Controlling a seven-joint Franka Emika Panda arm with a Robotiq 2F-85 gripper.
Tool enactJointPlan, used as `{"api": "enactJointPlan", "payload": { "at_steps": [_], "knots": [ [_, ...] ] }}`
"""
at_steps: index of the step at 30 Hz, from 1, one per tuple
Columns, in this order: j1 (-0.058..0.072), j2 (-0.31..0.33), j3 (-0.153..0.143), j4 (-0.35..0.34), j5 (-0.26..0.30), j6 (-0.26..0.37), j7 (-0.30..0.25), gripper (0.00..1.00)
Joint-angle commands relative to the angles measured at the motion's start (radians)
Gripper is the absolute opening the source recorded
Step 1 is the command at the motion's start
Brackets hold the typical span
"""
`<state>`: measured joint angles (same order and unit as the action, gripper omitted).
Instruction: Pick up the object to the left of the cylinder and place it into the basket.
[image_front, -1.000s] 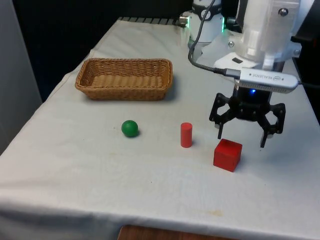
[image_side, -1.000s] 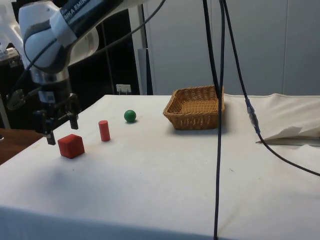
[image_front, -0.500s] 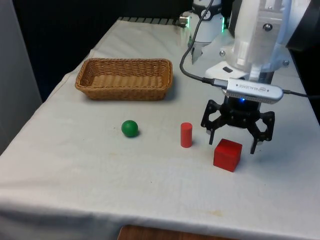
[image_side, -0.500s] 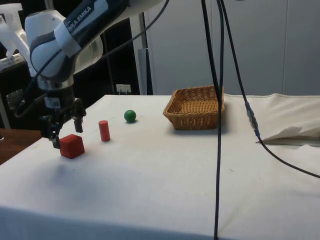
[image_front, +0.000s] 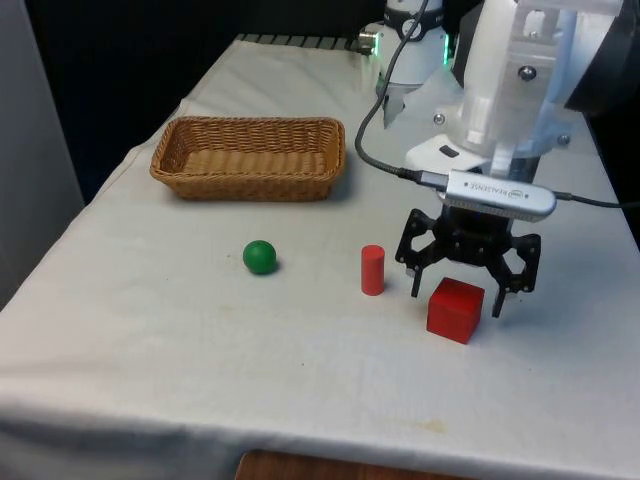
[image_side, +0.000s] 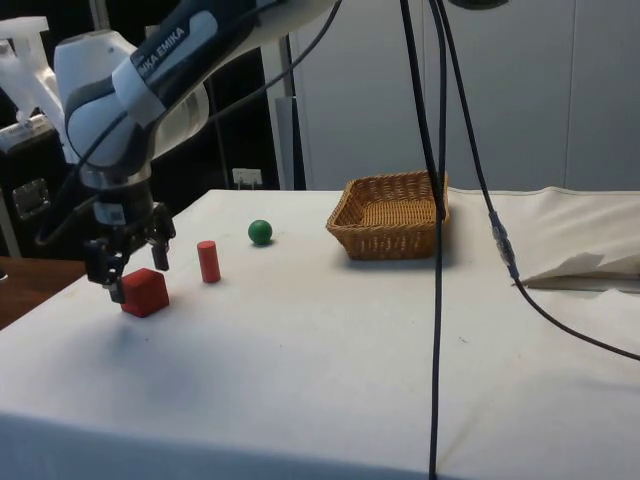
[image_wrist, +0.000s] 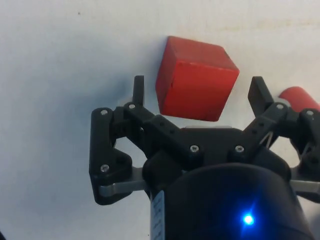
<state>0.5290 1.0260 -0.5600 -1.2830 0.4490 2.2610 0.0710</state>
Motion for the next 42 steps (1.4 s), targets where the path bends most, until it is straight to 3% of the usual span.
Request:
{"api": "enactJointPlan", "payload": {
  "at_steps": [1,3,4,5,6,10,11,12,14,15,16,23,25,32,33,42],
  "knots": [
    [-0.009,0.008,0.005,0.008,0.007,0.005,-0.002,1.00],
    [-0.012,0.011,0.005,0.008,0.007,0.008,-0.002,1.00],
    [-0.005,0.006,0.000,0.000,0.001,0.004,0.000,1.00],
    [-0.014,0.013,0.005,0.009,0.007,0.011,-0.002,1.00],
    [-0.014,0.014,0.005,0.009,0.007,0.012,-0.002,0.97],
    [-0.016,0.016,0.005,0.009,0.007,0.016,-0.002,0.58],
    [-0.017,0.016,0.005,0.009,0.007,0.016,-0.002,0.46],
    [-0.017,0.017,0.005,0.009,0.007,0.017,-0.002,0.25],
    [-0.018,0.018,0.005,0.009,0.007,0.018,-0.002,0.03],
    [-0.011,0.011,0.000,0.001,0.001,0.015,0.000,0.03],
    [-0.018,0.018,0.006,0.009,0.007,0.018,-0.002,0.03],
    [-0.018,0.018,0.005,0.010,0.007,0.018,-0.002,0.03],
    [-0.012,0.012,-0.001,0.003,0.001,0.015,0.000,0.03],
    [-0.005,-0.031,-0.026,0.012,-0.004,-0.038,0.001,0.03],
    [-0.009,-0.023,-0.023,0.018,-0.001,-0.035,0.000,0.03],
    [0.004,-0.073,-0.048,0.013,-0.010,-0.082,0.001,0.03]
  ]
}}
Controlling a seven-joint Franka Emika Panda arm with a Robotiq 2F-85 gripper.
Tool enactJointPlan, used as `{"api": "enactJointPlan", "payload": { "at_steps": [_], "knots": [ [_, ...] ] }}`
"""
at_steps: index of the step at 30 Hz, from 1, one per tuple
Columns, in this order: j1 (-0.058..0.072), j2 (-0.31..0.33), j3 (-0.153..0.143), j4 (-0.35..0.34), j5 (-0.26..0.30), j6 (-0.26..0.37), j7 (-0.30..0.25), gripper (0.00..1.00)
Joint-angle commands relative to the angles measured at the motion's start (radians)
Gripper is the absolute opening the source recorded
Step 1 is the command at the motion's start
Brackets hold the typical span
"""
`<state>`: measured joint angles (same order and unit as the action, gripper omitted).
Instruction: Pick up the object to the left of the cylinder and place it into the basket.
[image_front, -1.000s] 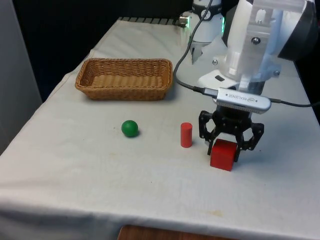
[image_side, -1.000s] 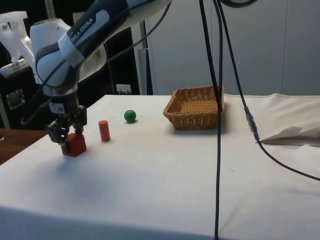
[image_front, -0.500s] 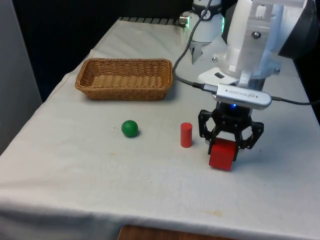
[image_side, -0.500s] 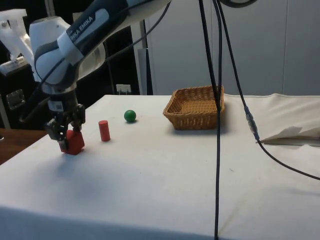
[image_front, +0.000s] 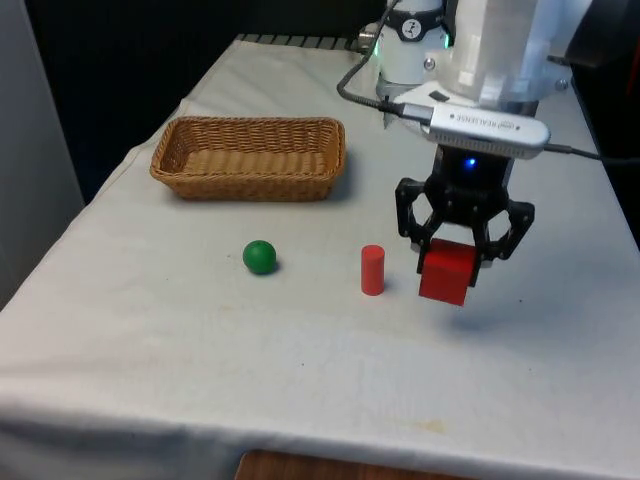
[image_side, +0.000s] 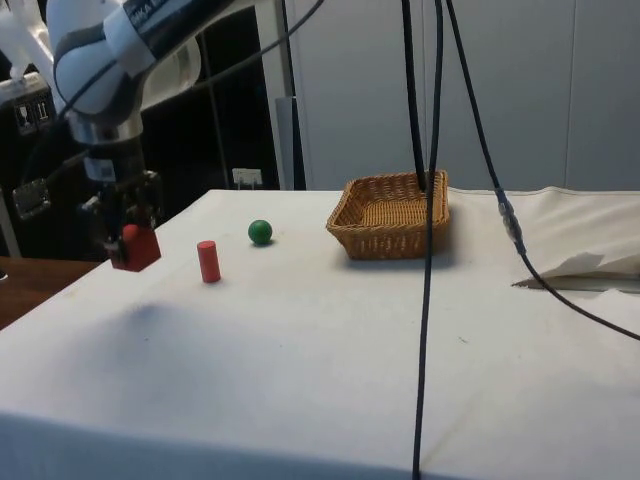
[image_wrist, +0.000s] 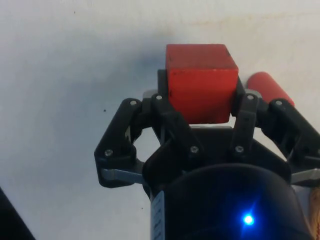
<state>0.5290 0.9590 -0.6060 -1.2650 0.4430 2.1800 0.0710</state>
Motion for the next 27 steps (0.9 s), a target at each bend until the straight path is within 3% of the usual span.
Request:
{"api": "enactJointPlan", "payload": {
  "at_steps": [1,6,7,8,14,16,17,18,24,25,26,27],
  "knots": [
    [0.005,-0.011,-0.005,-0.005,-0.005,-0.007,0.001,0.03],
    [0.014,-0.042,-0.025,-0.018,-0.006,-0.035,-0.008,0.03],
    [0.008,-0.033,-0.023,-0.004,-0.002,-0.043,-0.006,0.03],
    [0.016,-0.049,-0.029,-0.024,-0.006,-0.039,-0.010,0.03],
    [0.030,-0.097,-0.043,-0.080,-0.011,-0.037,-0.026,0.03],
    [0.031,-0.110,-0.044,-0.095,-0.015,-0.036,-0.029,0.03],
    [0.016,-0.087,-0.037,-0.058,-0.011,-0.054,-0.024,0.03],
    [0.032,-0.116,-0.045,-0.101,-0.017,-0.036,-0.031,0.03],
    [0.040,-0.148,-0.054,-0.147,-0.018,-0.024,-0.045,0.03],
    [0.040,-0.152,-0.055,-0.153,-0.018,-0.022,-0.047,0.03],
    [0.024,-0.129,-0.048,-0.113,-0.015,-0.048,-0.042,0.03],
    [0.041,-0.156,-0.056,-0.159,-0.018,-0.018,-0.050,0.03]
  ]
}}
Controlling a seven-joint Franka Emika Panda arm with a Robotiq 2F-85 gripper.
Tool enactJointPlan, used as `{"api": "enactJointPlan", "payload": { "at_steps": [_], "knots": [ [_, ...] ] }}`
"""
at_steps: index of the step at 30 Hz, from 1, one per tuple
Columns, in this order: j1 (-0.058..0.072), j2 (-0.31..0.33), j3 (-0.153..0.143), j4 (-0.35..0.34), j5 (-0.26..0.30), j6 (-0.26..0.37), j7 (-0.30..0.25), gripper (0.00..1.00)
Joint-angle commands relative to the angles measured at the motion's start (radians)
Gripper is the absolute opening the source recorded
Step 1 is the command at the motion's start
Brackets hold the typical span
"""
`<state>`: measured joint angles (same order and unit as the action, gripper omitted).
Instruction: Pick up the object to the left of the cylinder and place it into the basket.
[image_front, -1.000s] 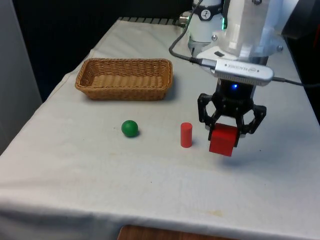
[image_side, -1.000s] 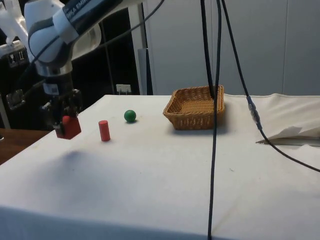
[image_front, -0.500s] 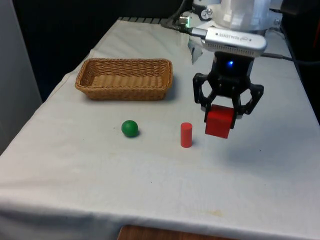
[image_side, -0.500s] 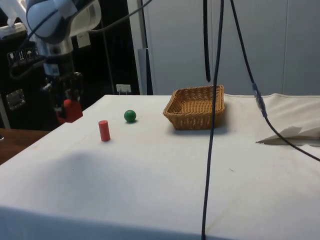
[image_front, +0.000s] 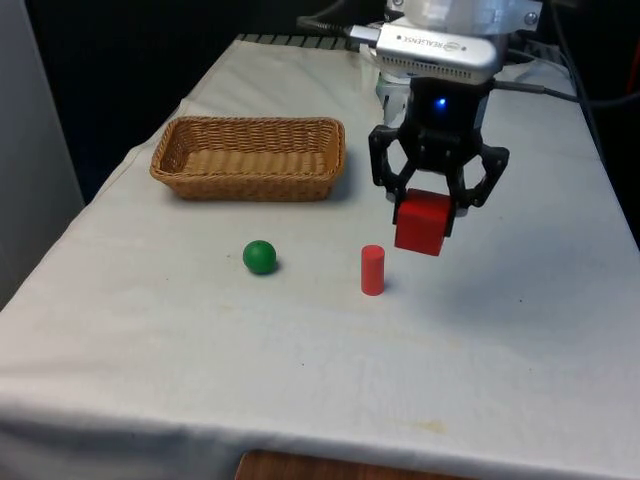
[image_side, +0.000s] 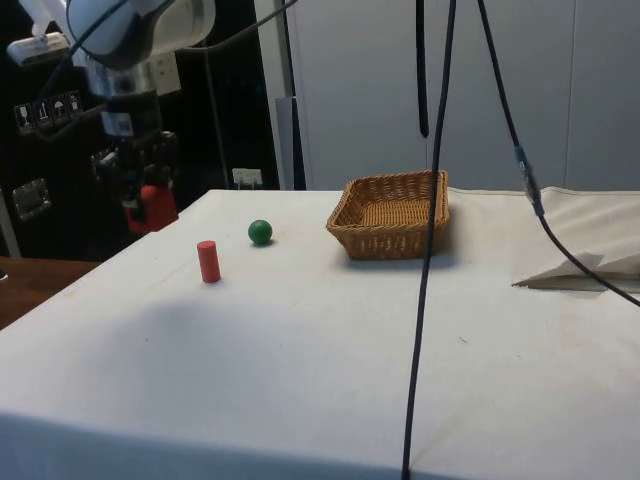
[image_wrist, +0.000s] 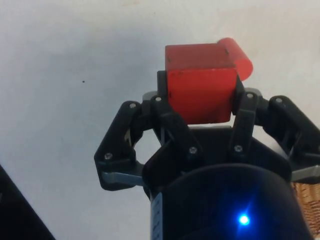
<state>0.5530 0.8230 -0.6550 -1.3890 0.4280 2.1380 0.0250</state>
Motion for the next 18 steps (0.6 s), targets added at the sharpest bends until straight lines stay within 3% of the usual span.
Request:
{"api": "enactJointPlan", "payload": {
  "at_steps": [1,5,6,7,14,15,16,18],
  "knots": [
    [0.018,-0.027,-0.009,-0.048,-0.003,0.032,-0.009,0.03],
    [0.020,-0.038,-0.012,-0.071,-0.002,0.046,-0.019,0.03],
    [0.003,-0.015,-0.006,-0.030,0.000,0.016,-0.013,0.03],
    [0.020,-0.042,-0.013,-0.081,-0.001,0.055,-0.023,0.03],
    [0.023,-0.063,-0.014,-0.124,-0.001,0.095,-0.034,0.03],
    [0.007,-0.041,-0.008,-0.086,0.000,0.067,-0.029,0.03],
    [0.024,-0.069,-0.014,-0.136,-0.001,0.104,-0.037,0.03],
    [0.026,-0.076,-0.015,-0.149,-0.002,0.113,-0.039,0.03]
  ]
}}
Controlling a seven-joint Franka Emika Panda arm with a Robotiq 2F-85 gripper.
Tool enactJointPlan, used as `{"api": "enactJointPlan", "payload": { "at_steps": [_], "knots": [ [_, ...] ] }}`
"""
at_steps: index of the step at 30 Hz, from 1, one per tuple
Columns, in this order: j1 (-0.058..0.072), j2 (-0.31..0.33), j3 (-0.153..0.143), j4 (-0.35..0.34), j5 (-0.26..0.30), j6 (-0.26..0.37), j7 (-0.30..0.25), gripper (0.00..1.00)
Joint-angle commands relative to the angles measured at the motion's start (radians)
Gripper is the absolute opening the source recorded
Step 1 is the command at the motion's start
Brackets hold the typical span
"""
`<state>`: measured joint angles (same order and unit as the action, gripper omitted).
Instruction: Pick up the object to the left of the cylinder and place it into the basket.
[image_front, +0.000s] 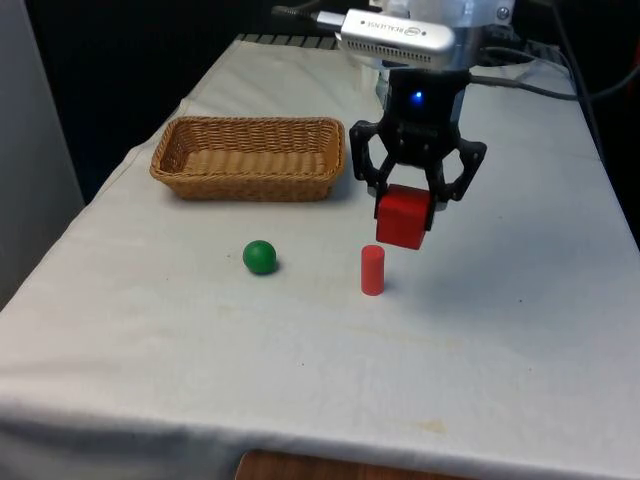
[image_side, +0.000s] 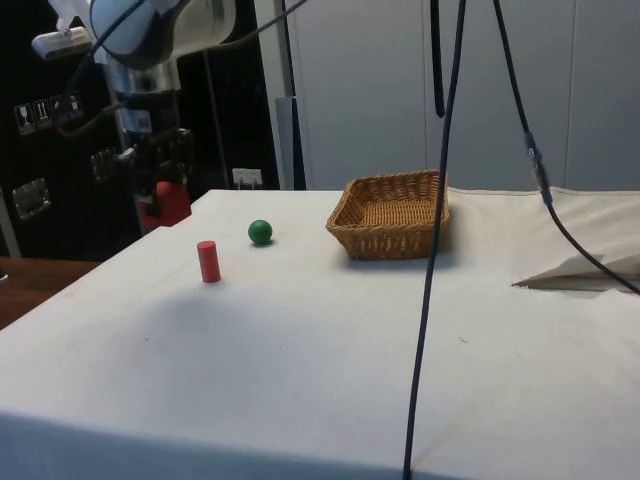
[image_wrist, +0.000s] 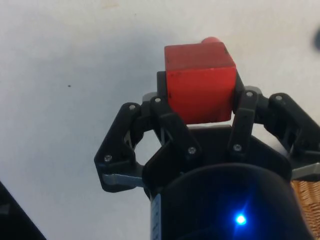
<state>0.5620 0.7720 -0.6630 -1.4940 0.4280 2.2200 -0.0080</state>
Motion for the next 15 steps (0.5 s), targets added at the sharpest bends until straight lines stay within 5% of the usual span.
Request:
{"api": "enactJointPlan", "payload": {
  "at_steps": [1,5,6,7,13,14,15],
  "knots": [
    [0.018,-0.029,-0.007,-0.051,-0.002,0.036,-0.007,0.03],
    [0.025,-0.043,-0.009,-0.076,-0.005,0.054,-0.008,0.03],
    [0.005,-0.019,0.000,-0.034,0.000,0.024,-0.006,0.03],
    [0.026,-0.045,-0.009,-0.080,-0.005,0.057,-0.008,0.03],
    [0.031,-0.059,-0.009,-0.106,-0.004,0.075,-0.006,0.03],
    [0.015,-0.040,-0.001,-0.071,0.000,0.050,-0.006,0.03],
    [0.031,-0.061,-0.009,-0.110,-0.004,0.077,-0.006,0.03]
  ]
}}
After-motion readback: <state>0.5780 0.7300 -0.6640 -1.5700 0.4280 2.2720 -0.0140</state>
